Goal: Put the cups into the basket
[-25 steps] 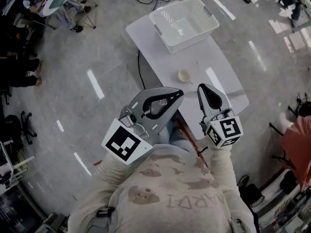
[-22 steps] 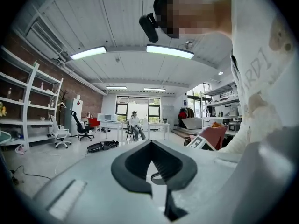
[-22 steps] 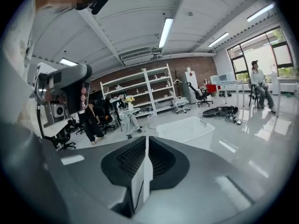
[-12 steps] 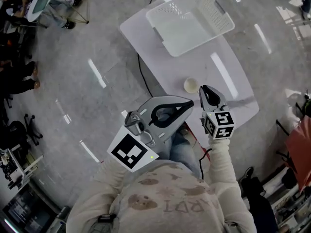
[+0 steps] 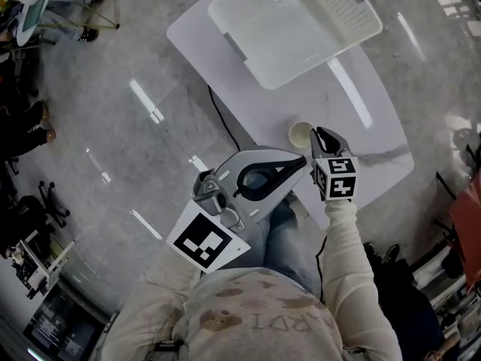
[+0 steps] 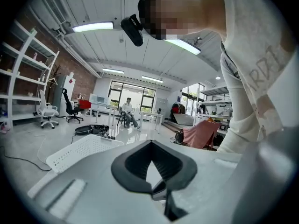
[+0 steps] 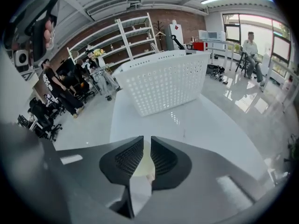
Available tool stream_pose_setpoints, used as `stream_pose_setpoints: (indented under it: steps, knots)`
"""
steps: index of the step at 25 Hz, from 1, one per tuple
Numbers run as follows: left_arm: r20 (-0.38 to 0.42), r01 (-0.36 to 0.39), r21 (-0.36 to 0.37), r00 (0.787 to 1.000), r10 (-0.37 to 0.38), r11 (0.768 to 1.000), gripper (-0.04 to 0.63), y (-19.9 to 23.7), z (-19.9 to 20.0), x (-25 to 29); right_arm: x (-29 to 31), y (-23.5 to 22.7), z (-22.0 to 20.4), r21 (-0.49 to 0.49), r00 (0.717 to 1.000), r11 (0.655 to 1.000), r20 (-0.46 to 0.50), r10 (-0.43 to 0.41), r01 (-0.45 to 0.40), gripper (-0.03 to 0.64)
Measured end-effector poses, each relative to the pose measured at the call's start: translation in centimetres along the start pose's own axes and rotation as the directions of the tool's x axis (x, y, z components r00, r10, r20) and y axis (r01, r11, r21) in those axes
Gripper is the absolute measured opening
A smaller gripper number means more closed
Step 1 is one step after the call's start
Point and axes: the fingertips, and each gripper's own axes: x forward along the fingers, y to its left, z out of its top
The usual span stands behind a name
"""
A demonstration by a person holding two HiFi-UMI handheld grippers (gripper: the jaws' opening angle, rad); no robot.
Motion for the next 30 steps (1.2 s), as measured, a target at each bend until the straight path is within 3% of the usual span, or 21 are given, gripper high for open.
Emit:
stream_pose_setpoints:
  steps: [7,21,30]
  knots:
    - [-0.015,-0.009,-0.021,1.000,0.009,1.000,0.000,0.7,-1.7,0.5,2.4,-1.5,-2.5,-0.019,0.991,0.998,-0.122,-0.057,0.055,0.072]
    - [-0.021,-0.030,-0.040,0.999,0.029,0.999,0.000,0.9,-2.8,-0.2,3.5,-2.2,-3.4,-0.062,0.976,0.995,-0.199,-0.093,0.082,0.107]
    - [-0.030,-0.045,-0.036,0.999,0.044,0.998,0.000,0.9,-3.1,0.0,4.5,-2.9,-5.1,-0.111,0.962,0.989,-0.243,-0.122,0.097,0.058]
